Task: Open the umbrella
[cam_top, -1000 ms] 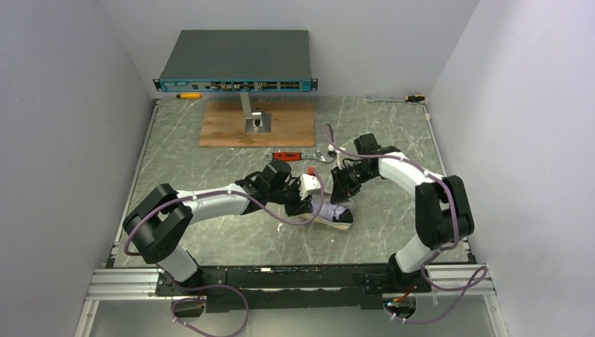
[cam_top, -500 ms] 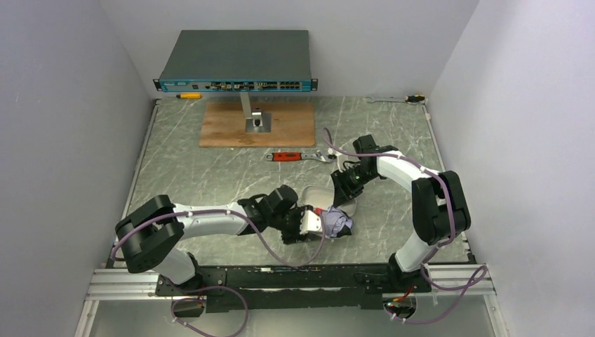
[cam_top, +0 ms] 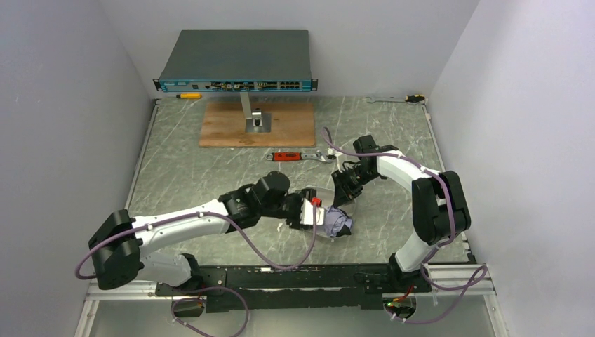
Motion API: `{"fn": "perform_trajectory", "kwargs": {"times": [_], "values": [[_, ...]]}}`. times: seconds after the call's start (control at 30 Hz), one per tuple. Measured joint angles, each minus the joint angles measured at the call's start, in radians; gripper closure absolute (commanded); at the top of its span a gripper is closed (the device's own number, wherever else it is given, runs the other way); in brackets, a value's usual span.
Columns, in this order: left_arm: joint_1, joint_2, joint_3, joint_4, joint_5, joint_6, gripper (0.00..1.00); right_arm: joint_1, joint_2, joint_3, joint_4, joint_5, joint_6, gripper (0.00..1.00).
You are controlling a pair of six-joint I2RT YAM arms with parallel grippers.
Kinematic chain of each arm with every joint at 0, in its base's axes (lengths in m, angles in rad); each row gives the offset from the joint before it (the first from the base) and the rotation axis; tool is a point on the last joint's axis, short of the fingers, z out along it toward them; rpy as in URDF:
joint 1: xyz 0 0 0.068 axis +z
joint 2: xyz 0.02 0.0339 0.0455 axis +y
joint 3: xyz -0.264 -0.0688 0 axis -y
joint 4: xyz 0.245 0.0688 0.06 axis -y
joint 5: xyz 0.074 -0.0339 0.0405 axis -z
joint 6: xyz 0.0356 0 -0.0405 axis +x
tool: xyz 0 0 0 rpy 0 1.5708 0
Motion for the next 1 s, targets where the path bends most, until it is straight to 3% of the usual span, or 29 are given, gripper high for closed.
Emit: {"fn": "perform_trajectory", "kwargs": {"times": [0.17,0.37,0.73,0.83,0.97,1.0], "values": [[0.002,0.074,0.138,0.003,-0.01,0.042,0.35,0.0,0.0,0.0,0.0,-0.021,0.001,0.78],[0.006,0.203,0.131,-0.017,-0.036,0.113,0.27,0.002,0.0,0.0,0.0,-0.023,0.002,0.78],[-0.002,0.401,0.167,-0.109,-0.044,0.219,0.28,0.003,0.0,0.001,-0.023,-0.024,0.0,0.75],[-0.004,0.431,0.173,-0.12,-0.047,0.252,0.39,0.0,0.0,0.001,-0.026,-0.019,-0.003,0.73],[-0.004,0.478,0.238,-0.155,-0.064,0.258,0.89,-0.02,0.013,0.02,-0.043,-0.011,-0.01,0.7],[-0.004,0.486,0.254,-0.157,-0.072,0.252,0.98,-0.029,0.019,0.031,-0.048,-0.01,-0.012,0.7]]}}
